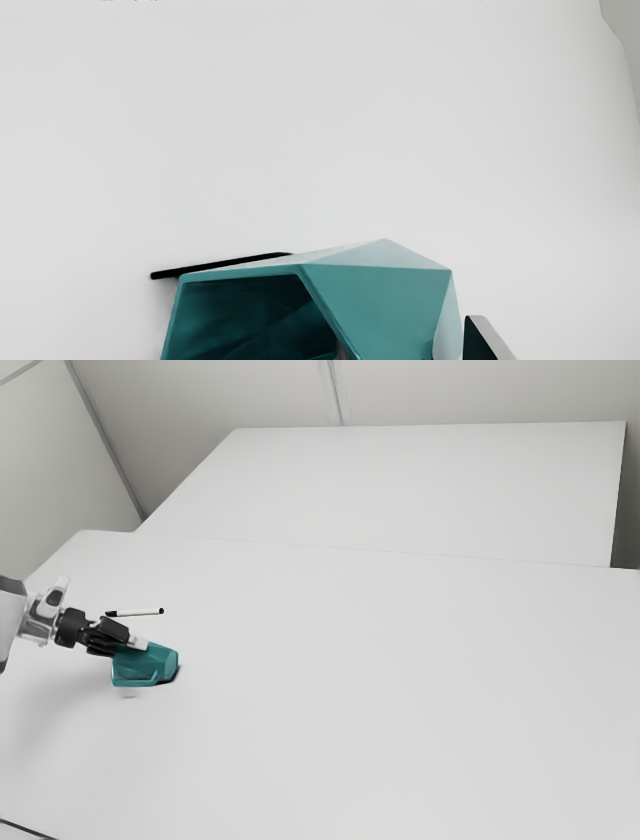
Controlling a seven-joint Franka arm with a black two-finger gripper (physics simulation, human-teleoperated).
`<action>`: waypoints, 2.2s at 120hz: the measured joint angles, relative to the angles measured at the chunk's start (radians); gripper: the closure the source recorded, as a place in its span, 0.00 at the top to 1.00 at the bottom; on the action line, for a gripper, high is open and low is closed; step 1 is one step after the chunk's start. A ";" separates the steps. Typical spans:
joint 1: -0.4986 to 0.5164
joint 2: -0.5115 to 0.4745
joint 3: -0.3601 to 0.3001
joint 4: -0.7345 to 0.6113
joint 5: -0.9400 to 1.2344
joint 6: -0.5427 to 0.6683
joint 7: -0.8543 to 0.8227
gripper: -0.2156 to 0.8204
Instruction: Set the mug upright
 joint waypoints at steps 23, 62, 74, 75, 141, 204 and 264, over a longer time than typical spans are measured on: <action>-0.008 -0.009 -0.002 0.000 0.000 -0.002 -0.005 0.25; -0.022 -0.037 -0.005 -0.001 0.003 0.001 -0.012 0.08; -0.030 -0.056 -0.006 -0.004 0.004 0.000 -0.013 0.08; -0.031 -0.058 -0.006 -0.005 0.004 0.000 -0.013 0.08; -0.366 -0.260 0.082 -0.012 0.229 0.073 -0.122 0.04; -0.537 -0.443 0.022 -0.098 0.660 0.150 -0.444 0.03; -0.566 -0.497 -0.120 -0.220 0.875 0.252 -0.791 0.04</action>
